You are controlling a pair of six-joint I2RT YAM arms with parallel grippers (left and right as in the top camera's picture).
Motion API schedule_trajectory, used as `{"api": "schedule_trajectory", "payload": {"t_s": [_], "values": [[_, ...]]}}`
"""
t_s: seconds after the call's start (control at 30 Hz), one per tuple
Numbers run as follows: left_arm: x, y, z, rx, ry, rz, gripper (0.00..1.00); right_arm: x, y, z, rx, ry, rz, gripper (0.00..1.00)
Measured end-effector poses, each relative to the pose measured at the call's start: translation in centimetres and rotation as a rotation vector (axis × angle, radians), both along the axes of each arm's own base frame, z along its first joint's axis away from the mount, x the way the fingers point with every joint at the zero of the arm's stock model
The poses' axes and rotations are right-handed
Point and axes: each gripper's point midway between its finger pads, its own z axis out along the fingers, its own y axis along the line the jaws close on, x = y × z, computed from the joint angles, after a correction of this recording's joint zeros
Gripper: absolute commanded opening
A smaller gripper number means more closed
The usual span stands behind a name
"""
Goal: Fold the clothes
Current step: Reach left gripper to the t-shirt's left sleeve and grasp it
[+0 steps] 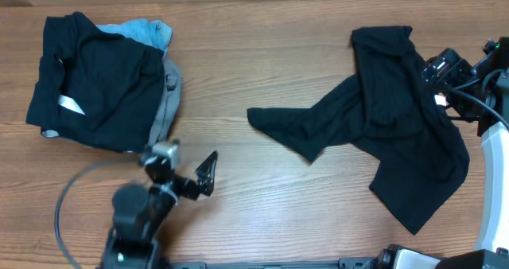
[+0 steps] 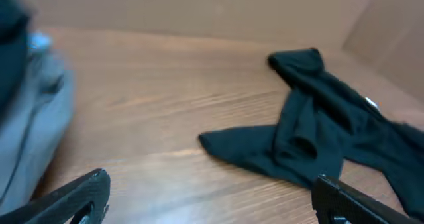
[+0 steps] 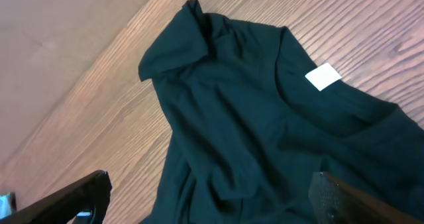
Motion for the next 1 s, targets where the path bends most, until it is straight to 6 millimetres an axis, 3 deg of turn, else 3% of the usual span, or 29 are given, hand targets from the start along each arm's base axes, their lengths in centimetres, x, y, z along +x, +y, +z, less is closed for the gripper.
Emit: {"api": "schedule_trajectory", "payload": {"t_s": [0.13,0.2,0.3,0.4,0.47,0.6,0.73,0.8,0.87,1.0], "values": [[3.7,-5.0,4.8,0.189,0.016,-0.182,1.0,0.0,0.2,0.0,0.005,-0.001,0.012,1.0],[6.4,-9.3,5.7,0.315,0.061,-0.303,1.0,0.1,0.2,0.1,0.004,-0.005,0.012,1.0],[9.9,-14.6,3.6,0.436,0.149,-0.455,1.0,0.3,0.1,0.2,-0.01,-0.016,0.025,1.0],[14.1,-20.3,1.4,0.406,0.177,-0.634,1.0,0.0,0.2,-0.1,-0.028,0.003,0.053,1.0],[15.4,-22.6,0.1,0.357,0.165,-0.715,1.0,-0.2,0.3,-0.2,-0.031,0.012,0.06,1.0],[15.9,-25.3,-2.7,0.263,0.161,-0.829,1.0,-0.4,0.4,-0.4,-0.034,0.022,0.07,1.0],[14.1,-26.1,-5.7,0.217,0.298,-0.875,1.0,-0.4,0.3,-0.4,-0.037,0.021,0.072,1.0],[13.0,-26.5,-6.2,0.22,0.334,-0.899,0.75,-0.3,0.3,-0.4,-0.037,0.021,0.072,1.0],[12.5,-26.8,-6.7,0.262,0.336,-0.898,0.66,-0.3,0.3,-0.3,-0.038,0.02,0.072,1.0],[11.8,-27.8,-8.4,0.421,0.317,-0.848,0.7,-0.4,0.3,-0.4,-0.037,0.022,0.072,1.0]]}}
